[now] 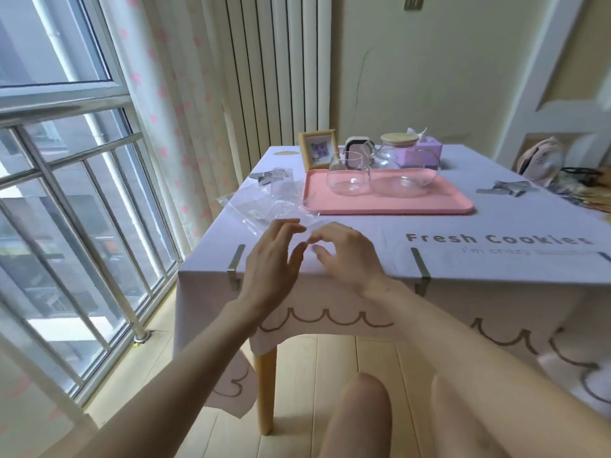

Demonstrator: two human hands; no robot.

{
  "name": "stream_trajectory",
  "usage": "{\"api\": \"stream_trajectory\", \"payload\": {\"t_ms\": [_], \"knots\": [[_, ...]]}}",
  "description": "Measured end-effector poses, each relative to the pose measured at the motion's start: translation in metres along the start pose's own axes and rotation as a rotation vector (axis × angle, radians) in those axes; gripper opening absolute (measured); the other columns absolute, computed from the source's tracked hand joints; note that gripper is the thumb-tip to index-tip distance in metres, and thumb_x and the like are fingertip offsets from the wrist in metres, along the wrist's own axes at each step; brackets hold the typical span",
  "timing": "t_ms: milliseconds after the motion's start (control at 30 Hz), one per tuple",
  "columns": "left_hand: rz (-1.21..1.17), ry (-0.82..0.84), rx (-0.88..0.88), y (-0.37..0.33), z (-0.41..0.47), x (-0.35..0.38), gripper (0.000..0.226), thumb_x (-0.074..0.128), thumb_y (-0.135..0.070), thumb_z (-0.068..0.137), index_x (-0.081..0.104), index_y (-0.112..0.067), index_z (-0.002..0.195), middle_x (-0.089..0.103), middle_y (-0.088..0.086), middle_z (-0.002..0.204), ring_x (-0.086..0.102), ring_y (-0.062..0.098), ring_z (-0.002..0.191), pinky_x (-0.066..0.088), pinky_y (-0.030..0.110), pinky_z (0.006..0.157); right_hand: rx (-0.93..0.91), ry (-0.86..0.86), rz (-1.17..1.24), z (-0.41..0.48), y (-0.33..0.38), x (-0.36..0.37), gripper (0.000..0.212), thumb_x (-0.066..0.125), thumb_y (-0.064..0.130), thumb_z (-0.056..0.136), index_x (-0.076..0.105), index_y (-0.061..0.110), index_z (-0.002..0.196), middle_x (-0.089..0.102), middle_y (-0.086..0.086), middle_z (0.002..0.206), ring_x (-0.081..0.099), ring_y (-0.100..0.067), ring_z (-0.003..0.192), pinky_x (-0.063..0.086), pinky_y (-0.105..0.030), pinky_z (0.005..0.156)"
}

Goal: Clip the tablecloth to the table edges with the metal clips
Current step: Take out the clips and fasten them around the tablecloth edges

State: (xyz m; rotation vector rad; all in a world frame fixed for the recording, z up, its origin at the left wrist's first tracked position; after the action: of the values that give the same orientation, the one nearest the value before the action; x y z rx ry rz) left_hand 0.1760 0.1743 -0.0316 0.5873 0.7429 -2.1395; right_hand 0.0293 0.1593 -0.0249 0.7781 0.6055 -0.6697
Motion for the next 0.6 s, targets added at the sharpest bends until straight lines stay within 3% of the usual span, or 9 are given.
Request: {"api": "stream_trajectory", "payload": {"t_ms": [233, 467, 600], "knots": [[-0.258, 0.182, -0.083, -0.052, 0.038, 0.064, 0.021, 0.057, -0.018, 0.09, 0.056, -0.013, 0.11, 0.056, -0.003, 0.117, 0.064, 0.014, 0.094, 0.052, 0.042, 0.077, 0.233, -0.123, -0.041, -0.016, -0.096, -0.084, 0.011, 0.062, 0.013, 0.085, 0.07, 0.019, 0.09, 0.069, 0.002, 0.098, 0.061, -0.018, 0.088, 0.051, -0.039, 0.081], [-0.256, 0.372, 0.035, -0.141, 0.097, 0.16, 0.026, 0.055, -0.024, 0.091, 0.054, -0.015, 0.116, 0.053, 0.001, 0.122, 0.059, 0.016, 0.106, 0.048, 0.038, 0.084, 0.341, -0.14, -0.118, -0.023, -0.197, -0.155, 0.011, 0.062, 0.012, 0.086, 0.071, 0.017, 0.09, 0.068, -0.003, 0.098, 0.062, -0.022, 0.089, 0.052, -0.044, 0.079], [-0.131, 0.405, 0.099, -0.187, 0.152, 0.226, 0.033, 0.055, -0.026, 0.091, 0.052, -0.012, 0.12, 0.055, 0.008, 0.124, 0.051, 0.027, 0.112, 0.043, 0.038, 0.087, 0.408, -0.111, -0.2, -0.01, -0.266, -0.194, 0.011, 0.061, 0.017, 0.086, 0.07, 0.021, 0.092, 0.067, -0.003, 0.101, 0.06, -0.023, 0.095, 0.049, -0.035, 0.082]]}}
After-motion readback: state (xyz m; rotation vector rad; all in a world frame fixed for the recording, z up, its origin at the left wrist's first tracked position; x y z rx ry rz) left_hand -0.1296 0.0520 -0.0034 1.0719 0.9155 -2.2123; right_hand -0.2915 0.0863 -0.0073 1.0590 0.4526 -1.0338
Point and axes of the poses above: each hand's wrist, its own z-axis towards the middle knuckle, its own x-axis out of the palm, y = z × x, the point moved 1 cm from there along z, towards the middle knuckle
